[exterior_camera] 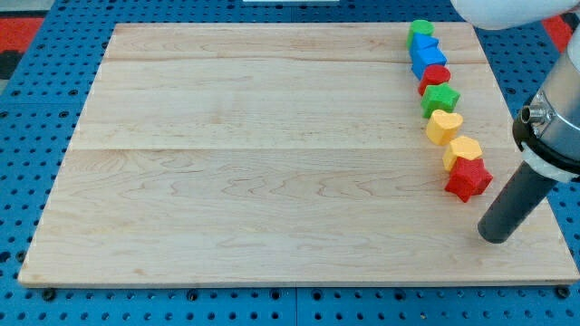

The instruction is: Point your arm at the green circle

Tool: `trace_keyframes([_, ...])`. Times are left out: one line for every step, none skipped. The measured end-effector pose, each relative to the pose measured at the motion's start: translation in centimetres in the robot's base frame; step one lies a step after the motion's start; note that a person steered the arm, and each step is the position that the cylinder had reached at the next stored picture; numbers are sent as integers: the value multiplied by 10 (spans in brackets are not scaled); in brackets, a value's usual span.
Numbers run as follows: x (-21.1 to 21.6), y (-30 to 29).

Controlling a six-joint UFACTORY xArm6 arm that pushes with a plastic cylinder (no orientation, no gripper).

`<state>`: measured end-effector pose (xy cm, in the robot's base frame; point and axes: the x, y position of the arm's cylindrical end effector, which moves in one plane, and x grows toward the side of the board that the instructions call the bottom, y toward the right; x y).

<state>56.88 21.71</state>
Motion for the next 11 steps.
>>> trace_keyframes([0, 1])
trace_keyframes([0, 2])
trace_keyframes([0, 1])
trace_keyframes([0, 1])
trace_keyframes([0, 1])
trace_keyframes([9, 33])
trace_keyframes([14, 80])
trace_keyframes([14, 96])
trace_keyframes([14, 97])
trace_keyframes([12, 97])
trace_keyframes([12, 100])
